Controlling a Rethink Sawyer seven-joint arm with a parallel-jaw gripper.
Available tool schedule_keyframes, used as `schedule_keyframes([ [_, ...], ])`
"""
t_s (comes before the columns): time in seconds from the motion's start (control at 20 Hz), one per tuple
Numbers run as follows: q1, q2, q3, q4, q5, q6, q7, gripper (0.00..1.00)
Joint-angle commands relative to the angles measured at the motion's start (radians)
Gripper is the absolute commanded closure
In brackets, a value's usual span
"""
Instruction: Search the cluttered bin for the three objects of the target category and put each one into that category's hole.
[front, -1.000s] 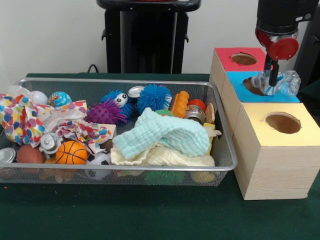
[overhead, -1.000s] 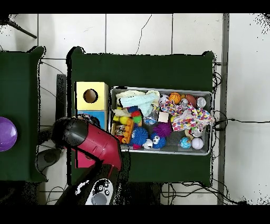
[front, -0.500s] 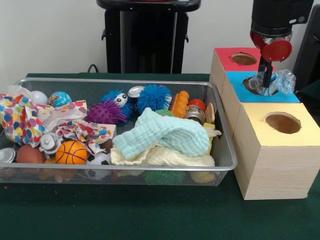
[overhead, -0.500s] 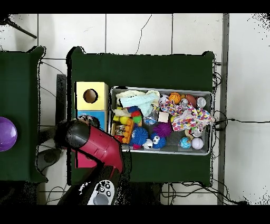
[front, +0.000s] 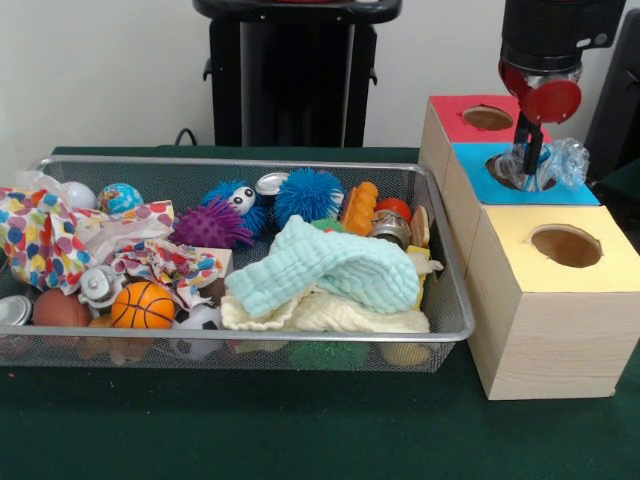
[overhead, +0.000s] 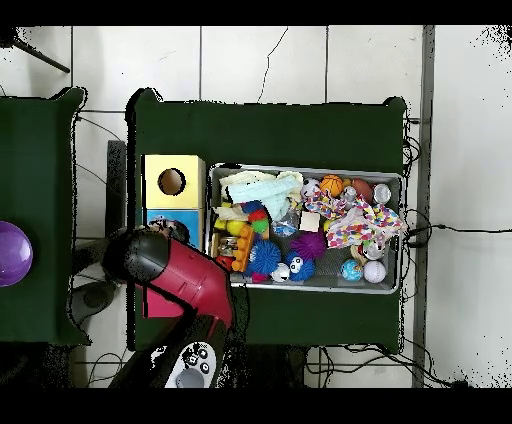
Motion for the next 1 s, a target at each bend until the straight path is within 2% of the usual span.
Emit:
schedule_keyframes([
  [0.05, -0.011, 0.069, 0.046, 0.081, -0.054, -0.013, 0.144, 1.00],
  [0.1, -0.012, 0.070, 0.044, 0.080, -0.057, -0.017, 0.140, 0.00],
  [0.45, -0.010, 0.077, 0.026, 0.067, -0.081, -0.004, 0.135, 0.00],
  [0.55, 0.016, 0.092, -0.019, 0.045, -0.103, 0.023, 0.172, 0.00],
  [1.0, 0.048, 0.093, -0.073, 0.001, -0.144, 0.133, 0.209, 0.00],
])
